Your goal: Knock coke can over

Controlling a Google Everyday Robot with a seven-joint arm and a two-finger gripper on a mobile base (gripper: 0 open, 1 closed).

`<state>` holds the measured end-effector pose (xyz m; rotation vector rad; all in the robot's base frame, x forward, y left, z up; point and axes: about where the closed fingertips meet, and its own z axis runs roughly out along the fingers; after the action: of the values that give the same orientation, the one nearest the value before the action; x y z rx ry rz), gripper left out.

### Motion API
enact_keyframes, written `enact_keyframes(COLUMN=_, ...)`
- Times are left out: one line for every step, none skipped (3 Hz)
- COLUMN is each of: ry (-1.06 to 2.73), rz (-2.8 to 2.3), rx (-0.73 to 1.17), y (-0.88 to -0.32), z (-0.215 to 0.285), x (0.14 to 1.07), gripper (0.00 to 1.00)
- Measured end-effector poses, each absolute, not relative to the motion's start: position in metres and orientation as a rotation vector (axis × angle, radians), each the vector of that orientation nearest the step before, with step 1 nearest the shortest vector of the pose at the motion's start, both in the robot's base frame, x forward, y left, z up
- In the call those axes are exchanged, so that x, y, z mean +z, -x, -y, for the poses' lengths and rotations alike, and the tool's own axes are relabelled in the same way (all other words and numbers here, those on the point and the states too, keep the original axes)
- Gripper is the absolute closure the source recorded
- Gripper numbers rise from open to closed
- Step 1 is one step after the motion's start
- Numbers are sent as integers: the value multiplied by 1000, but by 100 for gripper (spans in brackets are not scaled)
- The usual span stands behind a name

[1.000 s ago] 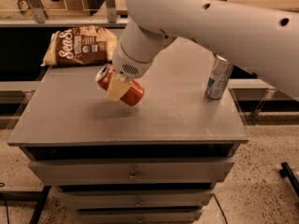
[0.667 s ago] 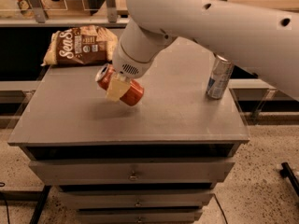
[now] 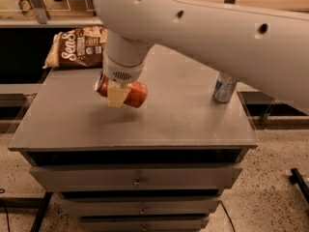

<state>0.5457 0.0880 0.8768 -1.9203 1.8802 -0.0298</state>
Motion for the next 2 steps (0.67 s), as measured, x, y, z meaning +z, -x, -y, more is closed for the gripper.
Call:
enact_keyframes(ry=2103, rz=-1870, rx=-279, y=-552, z=-79, x=870, gripper=100)
enact_keyframes(ry=2245, rz=-1910, rx=-429, y=-563, z=-62, x=855, gripper=84)
